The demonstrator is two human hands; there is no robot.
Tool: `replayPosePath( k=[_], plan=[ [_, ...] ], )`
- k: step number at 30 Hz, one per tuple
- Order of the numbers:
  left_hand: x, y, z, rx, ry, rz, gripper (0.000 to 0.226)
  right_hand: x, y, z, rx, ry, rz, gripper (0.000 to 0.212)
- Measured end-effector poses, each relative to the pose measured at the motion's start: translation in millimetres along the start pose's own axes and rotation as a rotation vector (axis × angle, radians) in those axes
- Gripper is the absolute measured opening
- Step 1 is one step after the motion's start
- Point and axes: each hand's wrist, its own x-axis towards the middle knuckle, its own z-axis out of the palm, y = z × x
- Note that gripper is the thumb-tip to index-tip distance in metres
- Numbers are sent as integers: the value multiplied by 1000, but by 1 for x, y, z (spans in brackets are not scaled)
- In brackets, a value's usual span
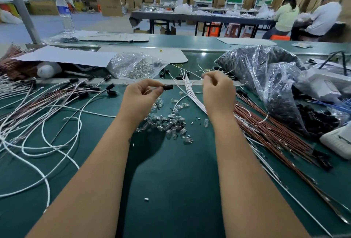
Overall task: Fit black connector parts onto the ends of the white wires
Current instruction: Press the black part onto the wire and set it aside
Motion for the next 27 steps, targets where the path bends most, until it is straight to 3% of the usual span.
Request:
replayPosePath(
  k=[3, 8, 10, 17, 23, 27],
  plan=[
    [2, 1, 0, -50, -4, -47, 23, 10, 20, -24, -372, 145, 142, 30],
    [3, 7, -1, -274, -87, -74, 36, 5, 32, -31, -750, -46, 371, 32],
    [1, 10, -4, -349, -142, -67, 38, 4, 33, -29, -774, -52, 366, 30],
    [0, 9, -15, -537, -162, -99, 5, 4, 33, -25, -738, 94, 253, 19],
    [2, 7, -18, -621, -166, -156, 8, 5, 30, -21, -677, 221, 95, 21],
    [4, 5, -18, -658, -213, -144, 23, 4, 25, -16, -623, 339, -22, 20]
  ],
)
